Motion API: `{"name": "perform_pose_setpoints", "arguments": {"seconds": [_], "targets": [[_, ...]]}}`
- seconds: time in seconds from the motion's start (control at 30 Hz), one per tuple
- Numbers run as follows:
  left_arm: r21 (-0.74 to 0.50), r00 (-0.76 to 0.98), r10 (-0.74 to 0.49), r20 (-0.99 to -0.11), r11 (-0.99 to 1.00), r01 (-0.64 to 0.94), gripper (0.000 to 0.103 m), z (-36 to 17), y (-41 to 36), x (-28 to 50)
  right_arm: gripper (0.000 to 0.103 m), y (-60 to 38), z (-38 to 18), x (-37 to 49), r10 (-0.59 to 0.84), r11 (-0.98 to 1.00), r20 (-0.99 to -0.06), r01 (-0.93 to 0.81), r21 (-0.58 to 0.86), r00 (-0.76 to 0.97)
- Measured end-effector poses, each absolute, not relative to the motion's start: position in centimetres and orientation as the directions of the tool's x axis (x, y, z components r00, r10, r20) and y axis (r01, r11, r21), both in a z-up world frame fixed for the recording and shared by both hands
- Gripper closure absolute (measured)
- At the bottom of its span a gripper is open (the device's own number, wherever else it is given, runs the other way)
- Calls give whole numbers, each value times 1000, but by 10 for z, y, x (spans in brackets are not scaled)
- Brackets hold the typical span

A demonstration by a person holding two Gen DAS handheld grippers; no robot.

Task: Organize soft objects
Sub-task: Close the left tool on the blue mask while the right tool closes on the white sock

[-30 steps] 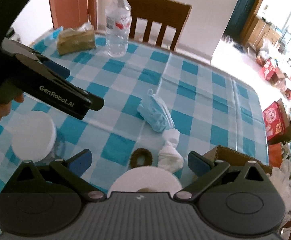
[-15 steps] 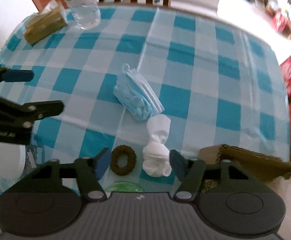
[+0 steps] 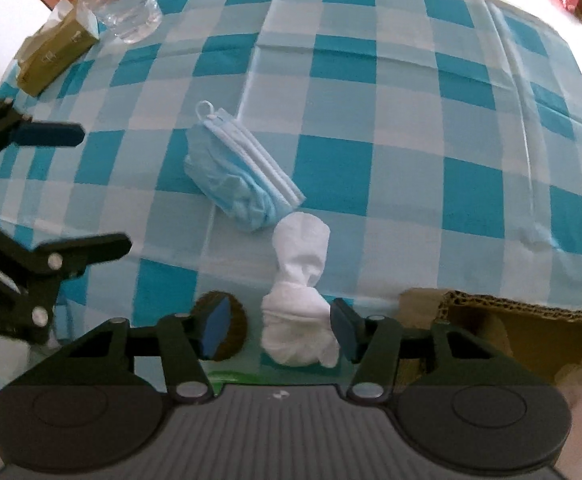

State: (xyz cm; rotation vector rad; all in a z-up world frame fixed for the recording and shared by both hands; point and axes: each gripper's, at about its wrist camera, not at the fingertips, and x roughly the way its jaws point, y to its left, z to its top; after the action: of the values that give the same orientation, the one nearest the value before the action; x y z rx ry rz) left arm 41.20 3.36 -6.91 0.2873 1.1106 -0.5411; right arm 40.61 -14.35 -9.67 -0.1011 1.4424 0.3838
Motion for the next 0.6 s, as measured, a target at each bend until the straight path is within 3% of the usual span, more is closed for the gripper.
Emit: {"name": "perform_pose_setpoints", "arguments": {"seconds": [0.2, 0.37, 0.6], "targets": [[-159, 259, -283, -924, 896, 415, 11, -79, 28, 439, 43, -145, -95, 398, 218, 912, -969, -377, 161, 114], [-120, 269, -211, -940, 940, 318, 11, -79, 12, 459, 43, -143, -95, 393, 231, 891, -964, -425, 157, 128], [-202, 224, -216, -950, 976, 86, 11, -96, 3, 483, 43, -144, -94, 389, 251, 884, -957, -439, 163, 149]]}}
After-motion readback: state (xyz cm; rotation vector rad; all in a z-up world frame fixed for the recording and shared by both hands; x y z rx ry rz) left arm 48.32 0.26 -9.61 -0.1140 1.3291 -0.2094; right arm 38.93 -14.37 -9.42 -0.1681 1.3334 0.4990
